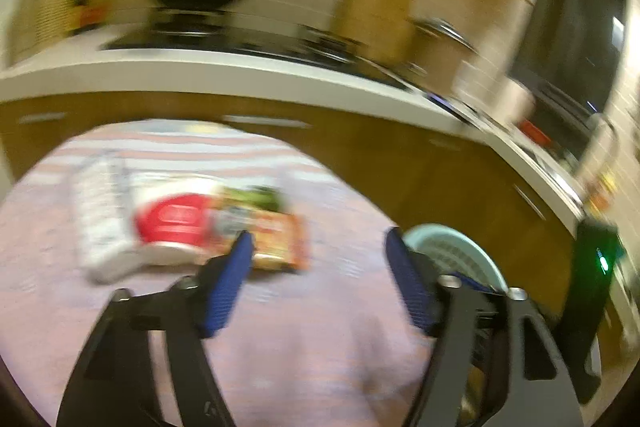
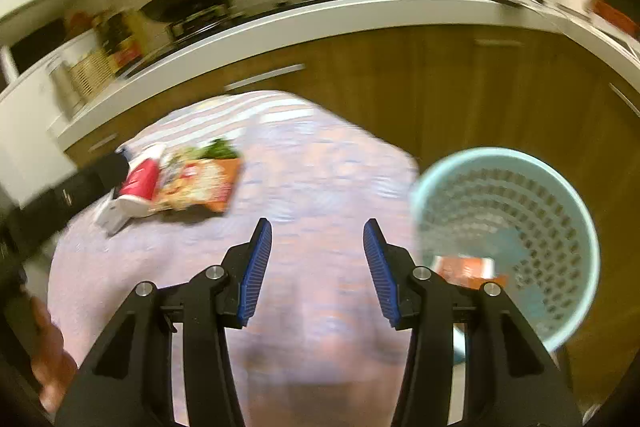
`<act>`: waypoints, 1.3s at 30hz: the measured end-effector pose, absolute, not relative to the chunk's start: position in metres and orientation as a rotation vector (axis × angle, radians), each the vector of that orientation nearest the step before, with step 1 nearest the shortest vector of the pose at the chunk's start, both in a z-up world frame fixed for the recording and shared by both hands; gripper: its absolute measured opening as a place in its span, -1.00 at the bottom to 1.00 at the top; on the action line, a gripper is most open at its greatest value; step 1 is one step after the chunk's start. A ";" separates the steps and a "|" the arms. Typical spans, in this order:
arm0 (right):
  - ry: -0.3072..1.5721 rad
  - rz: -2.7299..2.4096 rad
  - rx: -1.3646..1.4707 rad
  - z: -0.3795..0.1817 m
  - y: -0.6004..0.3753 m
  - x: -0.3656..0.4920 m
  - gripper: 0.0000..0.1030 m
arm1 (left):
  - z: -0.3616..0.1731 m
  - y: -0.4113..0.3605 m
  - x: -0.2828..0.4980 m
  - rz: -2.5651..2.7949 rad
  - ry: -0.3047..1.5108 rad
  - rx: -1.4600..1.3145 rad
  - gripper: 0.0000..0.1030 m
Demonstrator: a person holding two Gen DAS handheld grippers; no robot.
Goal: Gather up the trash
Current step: 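Move both open tools back over the table to the remaining items, then grasp the white milk carton with the left tool while the right tool grasps the red-and-white paper cup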
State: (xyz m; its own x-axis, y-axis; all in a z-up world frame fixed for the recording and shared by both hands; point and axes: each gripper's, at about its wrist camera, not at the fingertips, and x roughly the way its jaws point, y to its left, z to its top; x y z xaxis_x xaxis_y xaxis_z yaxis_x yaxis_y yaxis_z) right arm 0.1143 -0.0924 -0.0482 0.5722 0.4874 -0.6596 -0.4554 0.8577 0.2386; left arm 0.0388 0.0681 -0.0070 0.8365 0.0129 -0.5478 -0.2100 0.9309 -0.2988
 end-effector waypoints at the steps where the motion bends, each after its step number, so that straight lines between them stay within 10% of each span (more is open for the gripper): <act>1: 0.784 0.567 0.032 -0.046 -0.083 0.112 -0.14 | -0.005 0.090 0.030 0.177 0.555 -0.388 0.40; 39: 0.863 0.771 -0.030 -0.049 0.101 0.141 -0.14 | -0.070 0.244 0.031 0.393 0.744 -0.534 0.10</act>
